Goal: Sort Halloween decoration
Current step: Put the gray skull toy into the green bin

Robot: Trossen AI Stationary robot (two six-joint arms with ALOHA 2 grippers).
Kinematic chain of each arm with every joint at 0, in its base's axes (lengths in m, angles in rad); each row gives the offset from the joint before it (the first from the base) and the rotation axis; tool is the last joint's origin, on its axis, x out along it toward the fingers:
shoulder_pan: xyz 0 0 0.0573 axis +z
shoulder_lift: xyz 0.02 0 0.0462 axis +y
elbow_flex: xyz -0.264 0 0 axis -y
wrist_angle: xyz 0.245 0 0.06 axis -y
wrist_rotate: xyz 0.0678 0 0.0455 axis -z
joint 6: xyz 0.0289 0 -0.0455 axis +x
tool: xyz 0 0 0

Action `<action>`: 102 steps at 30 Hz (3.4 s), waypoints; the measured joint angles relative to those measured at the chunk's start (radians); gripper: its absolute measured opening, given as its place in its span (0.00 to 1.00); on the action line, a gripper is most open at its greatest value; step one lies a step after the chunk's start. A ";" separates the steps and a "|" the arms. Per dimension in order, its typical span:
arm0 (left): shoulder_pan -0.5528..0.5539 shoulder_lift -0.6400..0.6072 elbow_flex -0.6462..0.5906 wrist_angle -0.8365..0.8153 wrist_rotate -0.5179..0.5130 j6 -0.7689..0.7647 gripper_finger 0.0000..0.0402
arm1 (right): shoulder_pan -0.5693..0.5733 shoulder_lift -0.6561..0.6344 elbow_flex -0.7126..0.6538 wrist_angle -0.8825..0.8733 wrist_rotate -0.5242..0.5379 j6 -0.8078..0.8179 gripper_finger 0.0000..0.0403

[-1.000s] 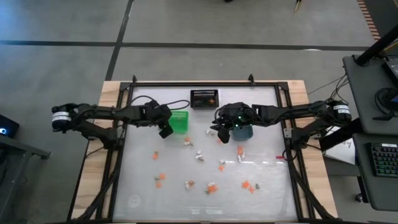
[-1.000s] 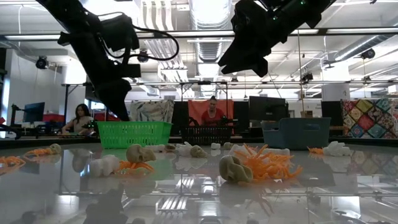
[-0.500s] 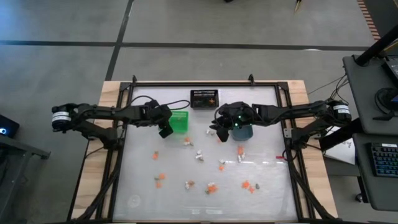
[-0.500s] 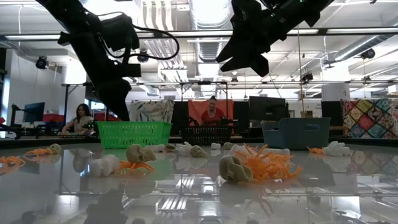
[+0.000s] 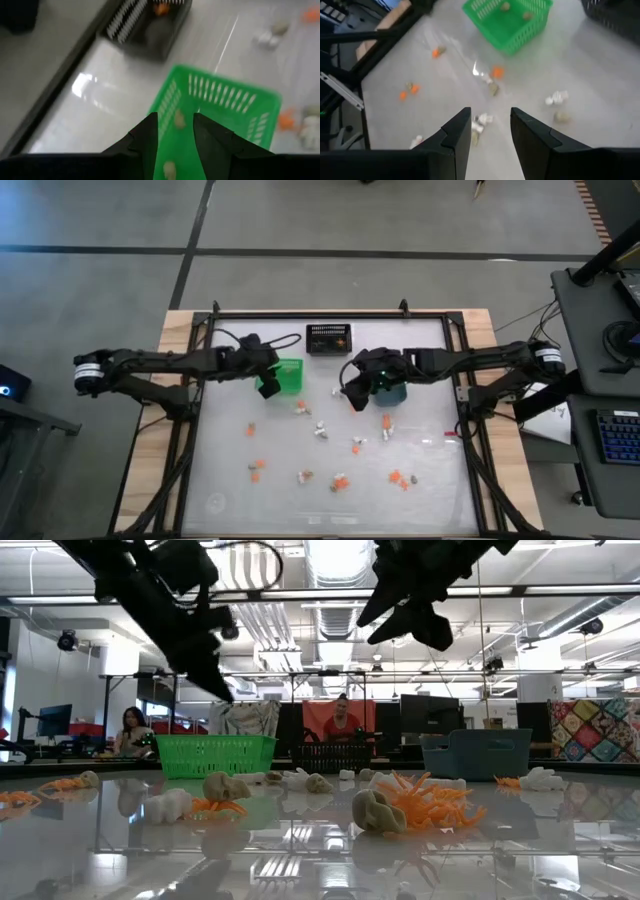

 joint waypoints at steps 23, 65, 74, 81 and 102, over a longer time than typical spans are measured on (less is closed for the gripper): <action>0.000 -0.110 0.001 0.318 0.478 0.293 0.27 | 0.107 0.254 0.209 -0.535 -0.034 0.287 0.28; 0.000 -0.106 -0.002 0.354 0.478 0.320 0.27 | 0.279 0.422 0.209 -0.729 -0.099 0.531 0.28; 0.000 -0.106 -0.002 0.354 0.478 0.316 0.27 | 0.279 0.476 0.195 -0.720 -0.097 0.489 0.28; 0.000 -0.106 -0.002 0.354 0.478 0.316 0.27 | 0.273 0.489 0.194 -0.687 -0.074 0.466 0.28; 0.000 -0.105 -0.003 0.359 0.475 0.316 0.27 | 0.256 0.518 0.184 -0.616 -0.055 0.447 0.23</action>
